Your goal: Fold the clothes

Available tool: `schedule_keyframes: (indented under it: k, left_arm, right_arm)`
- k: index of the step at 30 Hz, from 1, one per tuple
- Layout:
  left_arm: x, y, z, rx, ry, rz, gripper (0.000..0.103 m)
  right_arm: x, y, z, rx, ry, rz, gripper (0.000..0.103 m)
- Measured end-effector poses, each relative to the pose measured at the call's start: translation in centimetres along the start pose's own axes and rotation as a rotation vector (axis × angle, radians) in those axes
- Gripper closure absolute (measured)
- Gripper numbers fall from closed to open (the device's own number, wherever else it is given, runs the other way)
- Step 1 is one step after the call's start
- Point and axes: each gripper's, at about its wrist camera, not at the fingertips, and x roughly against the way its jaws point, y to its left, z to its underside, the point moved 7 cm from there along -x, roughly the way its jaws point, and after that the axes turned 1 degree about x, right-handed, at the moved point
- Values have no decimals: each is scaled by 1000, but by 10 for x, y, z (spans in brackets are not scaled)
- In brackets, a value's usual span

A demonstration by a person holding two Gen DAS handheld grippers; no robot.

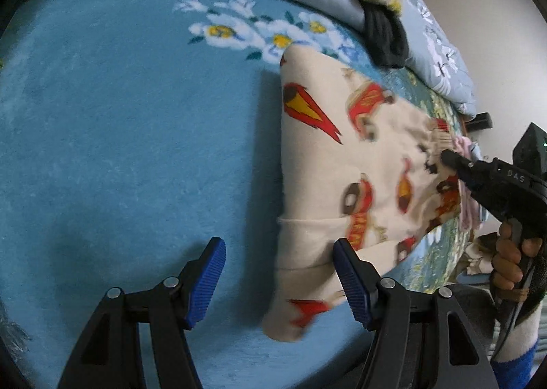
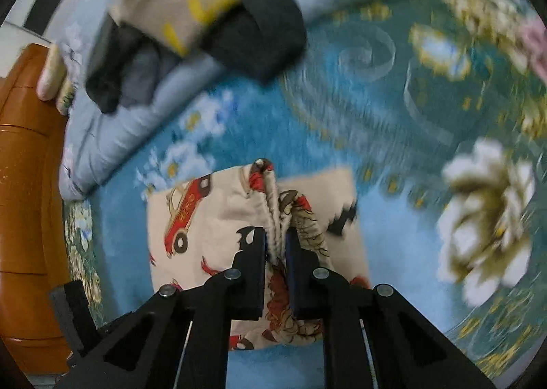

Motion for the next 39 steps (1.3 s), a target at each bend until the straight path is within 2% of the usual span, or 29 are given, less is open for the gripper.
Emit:
schedule_keyframes:
  k: [3,5,8,12,13,23,29,32,33,34,36,39]
  left_arm:
    - [-2,-5,-6,-3,-4,3,34]
    - [-4,-9,-9,-12,0,-1,34]
    - [-10,-16,-16,-48,-10,-25,34]
    - [-19,-24,-27,-52,-8,-9,34]
    - [-21,-24,-30,-45,-10,-2,34]
    - [-36,-17,-43,65,17,119,36]
    - [-42,-15,-46,104,23,162,36]
    - [-45,-18,-49,106,16,166,36]
    - [-46,-20,-50,100,8,158,38]
    - [-47,-22,-51,91,-1,152,49]
    - [-50,-22,-51,81,-6,141,60]
    - [-51,-17,-50,84,-19,142,64]
  right_arm:
    - [-5,-15,-5,7,41,61,92]
    - [-17,-27,0,2,102,103,92]
    - [-24,-38,-1,-51,141,67,88]
    - [-24,-39,-5,52,161,141,66]
    - [-25,-41,-4,55,172,126,66]
    - [-27,-76,8,-10,217,-219,63]
    - [-36,-78,20,-14,218,-363,59]
    - [-48,-68,23,-3,230,-404,59]
    - [-52,-62,23,12,227,-406,55]
    - [-54,-57,23,29,223,-406,54]
    - [-52,-56,23,44,216,-413,54]
    - [-45,-60,23,49,192,-431,54]
